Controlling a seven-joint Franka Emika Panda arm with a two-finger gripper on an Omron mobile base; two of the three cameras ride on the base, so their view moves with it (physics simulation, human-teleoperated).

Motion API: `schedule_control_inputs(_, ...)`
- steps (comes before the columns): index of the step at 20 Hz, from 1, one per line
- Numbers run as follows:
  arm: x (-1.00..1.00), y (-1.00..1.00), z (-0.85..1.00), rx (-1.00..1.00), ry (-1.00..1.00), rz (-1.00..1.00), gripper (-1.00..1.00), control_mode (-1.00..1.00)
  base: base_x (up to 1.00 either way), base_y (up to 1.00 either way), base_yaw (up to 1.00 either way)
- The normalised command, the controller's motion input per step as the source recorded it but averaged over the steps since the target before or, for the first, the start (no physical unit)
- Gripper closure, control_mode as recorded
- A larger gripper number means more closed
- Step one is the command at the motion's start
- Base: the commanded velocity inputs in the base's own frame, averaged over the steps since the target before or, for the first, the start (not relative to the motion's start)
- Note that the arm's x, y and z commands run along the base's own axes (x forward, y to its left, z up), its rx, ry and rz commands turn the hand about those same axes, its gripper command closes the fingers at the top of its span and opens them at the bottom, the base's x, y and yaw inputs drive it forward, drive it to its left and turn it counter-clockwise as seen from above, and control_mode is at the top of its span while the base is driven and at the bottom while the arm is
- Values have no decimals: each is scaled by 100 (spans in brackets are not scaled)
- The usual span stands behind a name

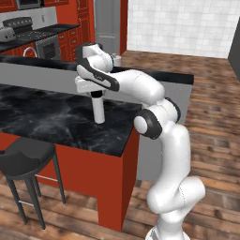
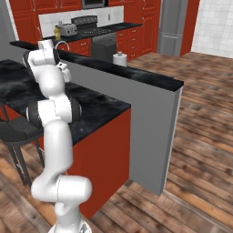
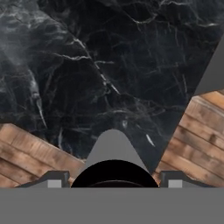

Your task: Move the drinks to the dining counter.

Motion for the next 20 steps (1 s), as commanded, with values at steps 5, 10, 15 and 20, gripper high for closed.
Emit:
schedule_control_inputs(5,24,21,-2,8,-1,0,100,-100,0,0,0)
schedule_control_inputs(10,23,25,-18,8,0,0,100,-100,0,0,0)
schedule_control_inputs(15,13,11,-27,6,0,-1,100,-100,0,0,0)
schedule_control_inputs(20,10,0,-7,0,0,0,100,-100,0,0,0)
